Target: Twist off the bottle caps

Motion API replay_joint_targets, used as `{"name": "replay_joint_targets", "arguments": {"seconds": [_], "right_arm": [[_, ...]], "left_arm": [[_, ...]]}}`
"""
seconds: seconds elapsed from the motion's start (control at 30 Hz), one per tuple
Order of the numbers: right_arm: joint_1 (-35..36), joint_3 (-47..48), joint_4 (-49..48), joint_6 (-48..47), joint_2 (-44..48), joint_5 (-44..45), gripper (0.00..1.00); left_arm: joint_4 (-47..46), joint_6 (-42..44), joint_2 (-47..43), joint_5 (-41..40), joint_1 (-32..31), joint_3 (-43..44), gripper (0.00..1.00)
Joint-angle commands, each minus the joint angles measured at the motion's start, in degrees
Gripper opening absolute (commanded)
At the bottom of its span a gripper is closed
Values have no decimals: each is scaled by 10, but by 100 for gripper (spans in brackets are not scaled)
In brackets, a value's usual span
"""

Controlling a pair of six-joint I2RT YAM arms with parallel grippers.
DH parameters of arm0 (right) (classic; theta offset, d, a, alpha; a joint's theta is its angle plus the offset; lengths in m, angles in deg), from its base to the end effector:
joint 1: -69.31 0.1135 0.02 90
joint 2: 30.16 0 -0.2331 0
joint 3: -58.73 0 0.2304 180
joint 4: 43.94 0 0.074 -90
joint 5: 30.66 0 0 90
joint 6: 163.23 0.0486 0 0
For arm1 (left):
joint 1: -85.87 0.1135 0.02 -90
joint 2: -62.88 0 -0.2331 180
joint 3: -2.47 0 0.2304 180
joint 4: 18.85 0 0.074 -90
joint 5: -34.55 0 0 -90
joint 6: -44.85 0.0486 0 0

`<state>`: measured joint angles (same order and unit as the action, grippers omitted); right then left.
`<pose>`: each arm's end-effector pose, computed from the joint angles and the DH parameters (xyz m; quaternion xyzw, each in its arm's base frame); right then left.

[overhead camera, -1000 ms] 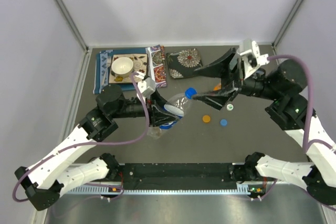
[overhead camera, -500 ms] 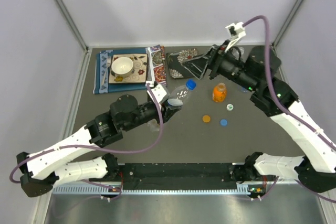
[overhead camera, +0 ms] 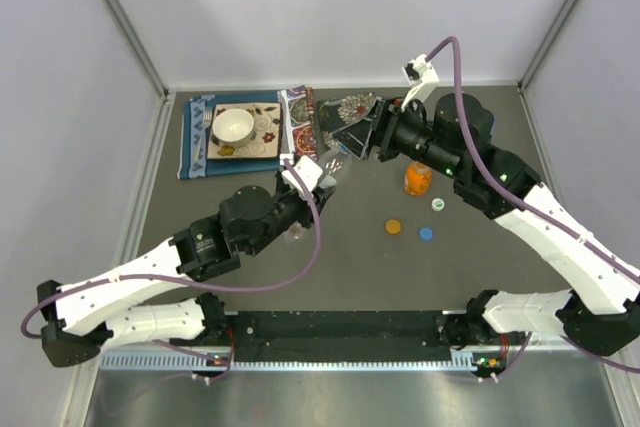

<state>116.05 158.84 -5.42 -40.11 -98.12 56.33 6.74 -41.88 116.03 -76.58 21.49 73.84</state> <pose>0.1690 0.1834 0.4386 -0.1057 0.7377 0.4428 0.4985 0.1098 -0.1884 0.3568 0.3105 0.6808 -0.2113 0.6289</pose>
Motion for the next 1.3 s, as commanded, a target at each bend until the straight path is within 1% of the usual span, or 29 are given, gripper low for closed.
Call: {"name": "replay_joint_targets", "arguments": {"seconds": [0.0,0.3,0.43,0.47,0.53,0.57,0.63,0.67,0.77,0.8,0.9,1.0,1.03,1.1,1.13,1.17,1.2,1.23,1.27], "right_arm": [[9,-2,-14,4,-7,12,62],[9,-14,-15,7,-12,13,48],[9,-18,-17,8,-12,12,46],[9,-19,-18,9,-11,12,43],[9,-25,-21,8,-7,15,41],[9,-27,-25,8,-4,15,36],[9,-31,-32,8,1,16,30],[8,-33,-35,7,3,15,20],[8,-35,-42,-1,10,5,0],[9,-36,-44,-4,13,2,0],[8,-40,-58,-24,26,-23,0],[8,-40,-82,-53,44,-75,0],[9,-35,-85,-74,49,-115,0],[6,-14,-84,-115,49,-177,0],[7,-8,-85,-127,51,-234,0],[6,-5,-91,-142,54,-274,0],[6,-6,-99,-171,62,-358,0],[7,-15,-112,-176,70,-395,0],[6,-23,-138,-180,78,-426,0]], "left_arm": [[-34,8,-1,-24,-7,8,31],[-38,7,-5,-27,-7,3,31],[-40,8,-8,-27,-7,0,31],[-40,7,-8,-27,-8,-1,31],[-40,7,-9,-27,-7,-4,31],[-41,6,-11,-27,-8,-5,31],[-43,4,-12,-24,-7,-7,31],[-43,4,-15,-20,-8,-8,31],[-50,2,-23,5,-8,-13,31],[-52,0,-28,11,-8,-15,31],[-60,-12,-44,50,-7,-18,31],[-58,-21,-61,121,-1,-13,31],[-55,-25,-63,172,0,-9,31],[-44,-30,-68,240,14,5,31],[-42,-50,-68,276,21,9,31],[-43,-68,-68,334,27,17,31],[-46,-77,-68,371,41,21,31],[-48,-87,-67,401,49,23,31],[-53,-110,-65,468,57,29,31]]}}
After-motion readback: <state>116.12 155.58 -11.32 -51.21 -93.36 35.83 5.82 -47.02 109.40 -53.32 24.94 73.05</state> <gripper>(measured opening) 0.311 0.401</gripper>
